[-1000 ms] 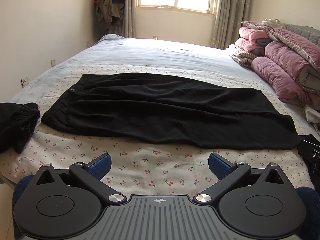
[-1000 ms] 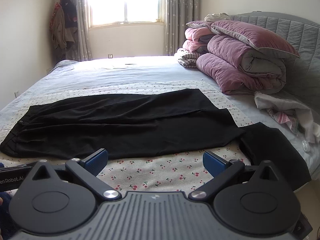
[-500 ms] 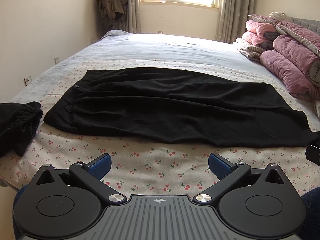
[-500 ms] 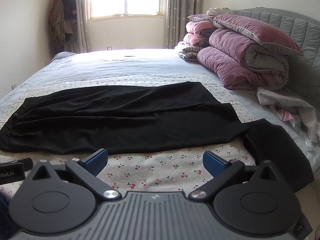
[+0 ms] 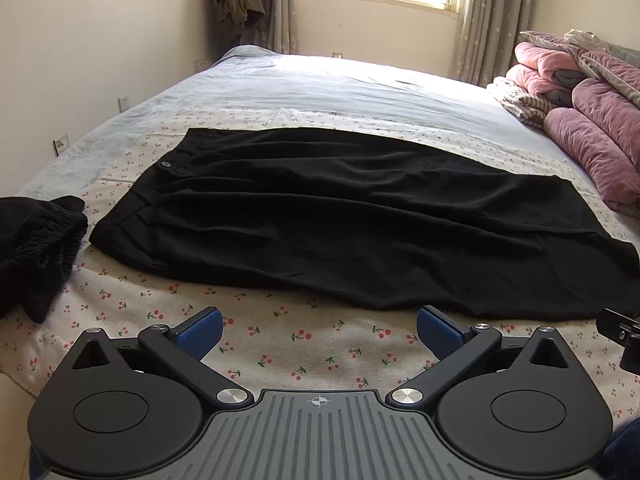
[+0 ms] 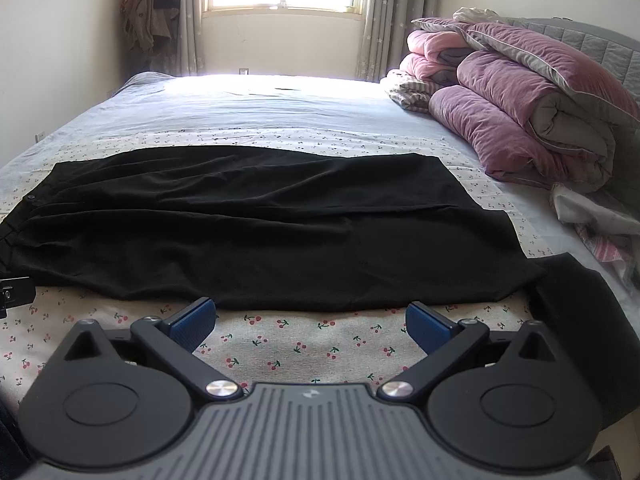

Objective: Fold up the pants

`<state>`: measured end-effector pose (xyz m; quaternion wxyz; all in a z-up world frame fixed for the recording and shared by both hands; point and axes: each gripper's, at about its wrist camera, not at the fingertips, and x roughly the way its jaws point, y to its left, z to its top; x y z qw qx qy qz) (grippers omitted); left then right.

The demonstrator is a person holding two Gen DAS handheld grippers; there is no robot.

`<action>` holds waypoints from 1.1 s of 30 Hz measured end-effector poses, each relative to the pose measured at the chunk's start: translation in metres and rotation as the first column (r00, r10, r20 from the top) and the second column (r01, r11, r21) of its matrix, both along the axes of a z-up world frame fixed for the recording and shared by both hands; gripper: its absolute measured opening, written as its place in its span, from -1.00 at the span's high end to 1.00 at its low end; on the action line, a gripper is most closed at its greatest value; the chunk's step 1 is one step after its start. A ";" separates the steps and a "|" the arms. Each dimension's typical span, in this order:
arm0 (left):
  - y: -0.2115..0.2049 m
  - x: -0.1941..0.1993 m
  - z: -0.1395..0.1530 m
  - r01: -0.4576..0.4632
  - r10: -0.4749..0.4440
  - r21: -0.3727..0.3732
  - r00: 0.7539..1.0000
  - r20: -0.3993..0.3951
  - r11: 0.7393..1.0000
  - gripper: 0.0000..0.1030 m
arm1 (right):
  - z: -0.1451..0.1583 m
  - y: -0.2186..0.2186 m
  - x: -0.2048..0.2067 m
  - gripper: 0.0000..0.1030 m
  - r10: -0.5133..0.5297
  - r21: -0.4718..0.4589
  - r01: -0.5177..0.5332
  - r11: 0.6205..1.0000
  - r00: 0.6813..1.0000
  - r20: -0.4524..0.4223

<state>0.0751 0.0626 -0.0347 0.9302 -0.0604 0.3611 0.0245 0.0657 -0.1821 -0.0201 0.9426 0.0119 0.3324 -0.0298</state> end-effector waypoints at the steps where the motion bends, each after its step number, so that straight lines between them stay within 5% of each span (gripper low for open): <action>1: 0.005 0.005 -0.001 -0.004 0.004 -0.006 1.000 -0.005 1.000 -1.00 | 0.000 0.001 0.005 -0.77 0.006 -0.001 -0.006 1.000 1.000 -0.001; 5: 0.025 0.022 -0.003 -0.052 0.052 0.001 0.998 -0.022 0.999 -1.00 | -0.002 0.008 0.031 -0.77 0.036 -0.039 -0.035 0.999 0.999 0.008; 9: 0.031 0.035 0.002 -0.097 0.097 0.089 0.995 -0.005 0.991 -1.00 | 0.006 0.022 0.060 -0.77 0.087 -0.103 -0.081 0.991 0.995 0.056; 12: 0.036 0.046 -0.001 -0.113 0.115 0.105 0.993 -0.014 0.988 -1.00 | -0.007 0.020 0.074 -0.77 0.105 -0.011 -0.105 0.994 0.992 0.075; 15: 0.046 0.058 -0.012 -0.117 0.119 0.064 0.992 -0.035 0.991 -1.00 | -0.050 0.014 0.077 -0.77 0.124 0.050 -0.124 0.991 0.992 -0.009; 17: 0.053 0.070 -0.022 -0.134 0.137 0.048 0.988 -0.065 0.990 -1.00 | -0.067 0.015 0.078 -0.77 0.128 -0.005 -0.129 0.992 0.986 -0.104; 19: 0.066 0.084 -0.032 -0.155 0.156 0.025 0.982 -0.103 0.988 -1.00 | -0.065 0.015 0.074 -0.77 0.149 -0.072 -0.156 0.985 0.984 -0.093; 22: 0.095 0.098 -0.046 -0.252 0.251 0.006 0.959 -0.136 0.968 -1.00 | -0.062 -0.002 0.077 -0.77 0.083 -0.089 -0.092 0.992 0.992 -0.099; 26: 0.143 0.113 -0.068 -0.412 0.397 -0.045 0.897 -0.194 0.910 -0.95 | -0.081 -0.029 0.099 -0.77 -0.053 -0.051 0.043 0.998 0.972 -0.229; 27: 0.158 0.119 -0.077 -0.450 0.419 -0.096 0.877 -0.233 0.888 -0.81 | -0.084 -0.035 0.101 -0.77 -0.065 -0.024 0.061 0.998 0.964 -0.258; 30: 0.190 0.129 -0.098 -0.519 0.443 -0.231 0.841 -0.311 0.823 0.36 | -0.088 -0.051 0.102 -0.77 -0.045 0.117 0.086 0.989 0.950 -0.310; 33: 0.195 0.134 -0.104 -0.524 0.462 -0.264 0.846 -0.264 0.809 0.61 | -0.093 -0.060 0.104 -0.77 -0.068 0.191 0.137 0.972 0.942 -0.328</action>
